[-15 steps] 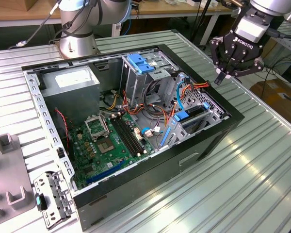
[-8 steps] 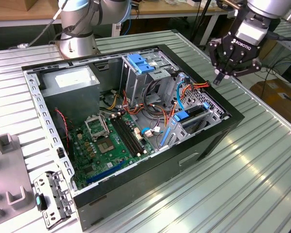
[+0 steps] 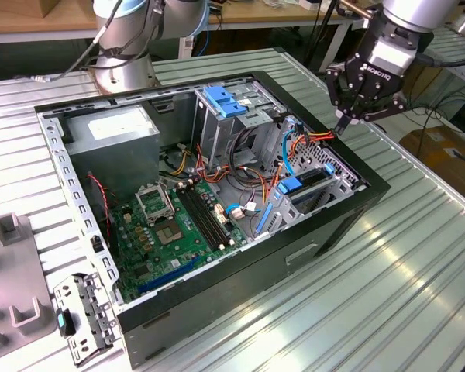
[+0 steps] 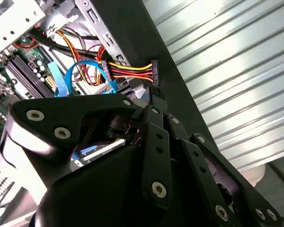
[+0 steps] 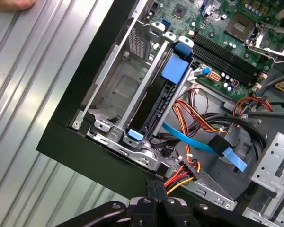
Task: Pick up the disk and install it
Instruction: 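Insert the first disk wire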
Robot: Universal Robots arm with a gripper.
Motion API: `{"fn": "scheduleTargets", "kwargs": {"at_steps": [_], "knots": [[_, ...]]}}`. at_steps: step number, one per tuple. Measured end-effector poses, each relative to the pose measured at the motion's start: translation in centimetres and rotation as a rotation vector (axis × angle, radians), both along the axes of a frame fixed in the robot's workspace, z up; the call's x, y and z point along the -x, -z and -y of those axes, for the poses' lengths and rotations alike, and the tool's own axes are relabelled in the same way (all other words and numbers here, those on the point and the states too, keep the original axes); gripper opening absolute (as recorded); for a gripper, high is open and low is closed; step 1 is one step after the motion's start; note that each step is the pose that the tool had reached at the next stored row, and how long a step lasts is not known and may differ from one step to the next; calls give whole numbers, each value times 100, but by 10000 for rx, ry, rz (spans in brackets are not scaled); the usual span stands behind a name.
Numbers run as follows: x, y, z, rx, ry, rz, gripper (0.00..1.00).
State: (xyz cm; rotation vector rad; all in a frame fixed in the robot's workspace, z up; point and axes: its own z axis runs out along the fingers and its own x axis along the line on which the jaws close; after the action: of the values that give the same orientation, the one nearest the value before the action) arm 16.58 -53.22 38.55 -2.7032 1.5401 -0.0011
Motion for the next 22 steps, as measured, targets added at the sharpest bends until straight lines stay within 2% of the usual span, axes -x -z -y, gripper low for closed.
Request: {"fn": "scheduleTargets", "kwargs": {"at_steps": [2,4,6,8,12,15,16,17,18,22], "knots": [[-5,22,-1,-2,-389,1,11],[-36,33,-16,1,-449,-1,11],[-66,45,-63,0,-451,-1,11],[-69,52,-85,-2,-550,0,11],[-69,60,-85,0,-1269,0,11],[-70,76,-85,0,-1956,0,11],[-71,80,-85,-1,-2124,0,17],[-73,84,-85,0,-2291,0,17],[-77,89,-85,-1,-2442,-1,24],[-106,102,-86,-1,-2829,0,24]]}}
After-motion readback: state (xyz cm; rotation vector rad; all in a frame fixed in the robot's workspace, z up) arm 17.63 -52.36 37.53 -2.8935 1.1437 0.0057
